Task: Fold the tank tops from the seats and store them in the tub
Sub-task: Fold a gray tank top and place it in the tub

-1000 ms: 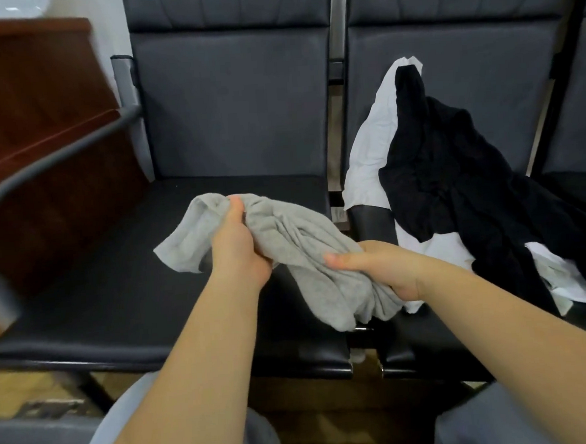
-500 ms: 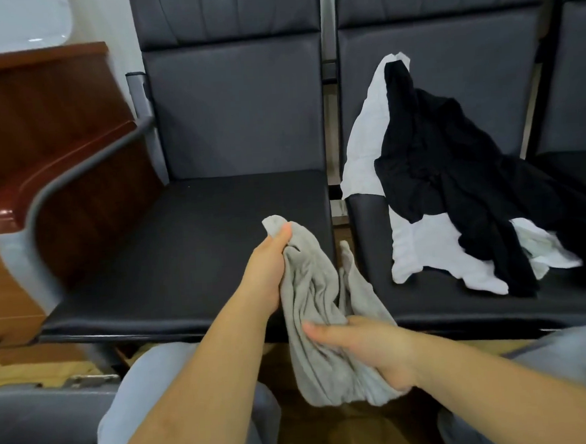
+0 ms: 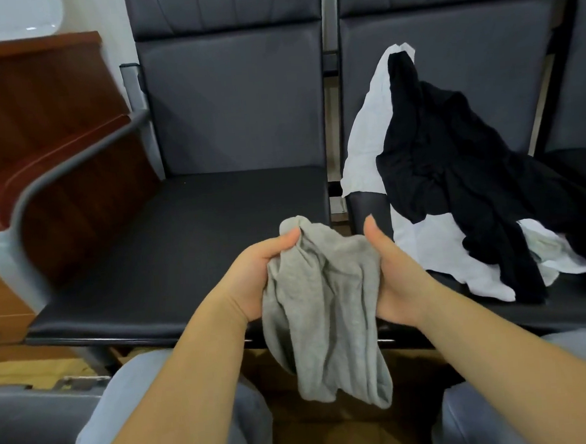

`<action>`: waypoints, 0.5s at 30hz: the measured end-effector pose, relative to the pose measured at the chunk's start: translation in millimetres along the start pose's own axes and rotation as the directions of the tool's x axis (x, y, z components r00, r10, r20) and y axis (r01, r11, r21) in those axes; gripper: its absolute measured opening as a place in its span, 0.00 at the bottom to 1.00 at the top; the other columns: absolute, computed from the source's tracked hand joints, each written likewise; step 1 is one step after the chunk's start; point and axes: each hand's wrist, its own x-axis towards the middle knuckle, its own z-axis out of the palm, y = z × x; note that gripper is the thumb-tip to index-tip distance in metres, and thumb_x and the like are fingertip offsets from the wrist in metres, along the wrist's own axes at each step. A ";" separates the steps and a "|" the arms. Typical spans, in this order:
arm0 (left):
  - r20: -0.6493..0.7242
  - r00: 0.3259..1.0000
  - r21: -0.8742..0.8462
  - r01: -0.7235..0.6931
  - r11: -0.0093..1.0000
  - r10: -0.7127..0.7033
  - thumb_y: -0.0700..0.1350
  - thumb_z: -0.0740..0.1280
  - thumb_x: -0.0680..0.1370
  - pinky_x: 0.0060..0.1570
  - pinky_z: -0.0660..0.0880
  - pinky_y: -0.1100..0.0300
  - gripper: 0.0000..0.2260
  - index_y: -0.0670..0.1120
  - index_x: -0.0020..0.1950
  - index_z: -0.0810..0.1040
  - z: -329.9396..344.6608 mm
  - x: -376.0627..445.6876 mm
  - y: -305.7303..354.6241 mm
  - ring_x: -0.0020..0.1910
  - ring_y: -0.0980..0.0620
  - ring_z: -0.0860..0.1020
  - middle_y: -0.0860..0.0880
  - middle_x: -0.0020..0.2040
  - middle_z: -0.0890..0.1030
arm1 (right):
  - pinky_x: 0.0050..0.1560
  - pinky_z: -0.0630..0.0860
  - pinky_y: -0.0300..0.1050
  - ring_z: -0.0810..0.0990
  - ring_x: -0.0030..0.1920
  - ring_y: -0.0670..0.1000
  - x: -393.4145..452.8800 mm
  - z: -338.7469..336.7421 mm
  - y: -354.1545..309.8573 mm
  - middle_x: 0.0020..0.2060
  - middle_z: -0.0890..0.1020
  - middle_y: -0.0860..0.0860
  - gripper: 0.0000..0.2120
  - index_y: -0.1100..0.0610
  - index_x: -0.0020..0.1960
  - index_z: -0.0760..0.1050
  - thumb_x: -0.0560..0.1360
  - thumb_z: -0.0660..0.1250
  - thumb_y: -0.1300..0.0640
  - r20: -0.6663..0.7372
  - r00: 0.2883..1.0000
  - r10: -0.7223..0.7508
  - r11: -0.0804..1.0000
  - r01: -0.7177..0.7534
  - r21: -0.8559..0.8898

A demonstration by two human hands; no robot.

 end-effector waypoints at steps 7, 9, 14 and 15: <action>-0.076 0.995 0.227 -0.050 0.973 0.069 0.47 0.68 0.66 0.50 0.76 0.56 0.18 0.44 0.54 0.81 2.2 13.1 0.1 0.50 0.50 0.83 0.46 0.51 0.85 | 0.61 0.75 0.50 0.82 0.57 0.56 18.5 -8.0 -20.9 0.56 0.82 0.60 0.25 0.62 0.61 0.77 0.70 0.68 0.47 -0.286 0.944 -0.163 0.987 0.152 -0.058; -0.068 0.997 0.184 -0.026 0.983 0.039 0.48 0.68 0.68 0.50 0.76 0.55 0.17 0.45 0.54 0.82 2.8 16.4 -1.0 0.49 0.50 0.83 0.46 0.51 0.85 | 0.60 0.77 0.49 0.83 0.55 0.55 19.8 -9.1 -21.2 0.54 0.83 0.60 0.21 0.63 0.59 0.77 0.72 0.68 0.50 -0.293 0.937 -0.192 0.976 0.151 -0.158; -0.080 0.996 0.153 -0.031 0.988 0.044 0.52 0.70 0.70 0.56 0.76 0.53 0.19 0.41 0.55 0.82 11.8 19.1 -7.3 0.54 0.47 0.82 0.44 0.53 0.84 | 0.58 0.78 0.46 0.82 0.56 0.55 8.0 -0.8 -24.0 0.54 0.83 0.60 0.24 0.64 0.56 0.79 0.69 0.67 0.47 -0.169 0.974 -0.151 0.975 0.119 -0.186; -0.123 0.988 0.131 -0.073 0.989 0.089 0.50 0.70 0.71 0.54 0.76 0.54 0.16 0.42 0.54 0.82 13.0 20.1 -8.1 0.53 0.48 0.83 0.44 0.51 0.84 | 0.57 0.79 0.46 0.83 0.55 0.54 5.7 -0.7 -26.9 0.53 0.84 0.59 0.23 0.63 0.54 0.79 0.68 0.66 0.46 -0.200 0.967 -0.159 0.976 0.124 -0.179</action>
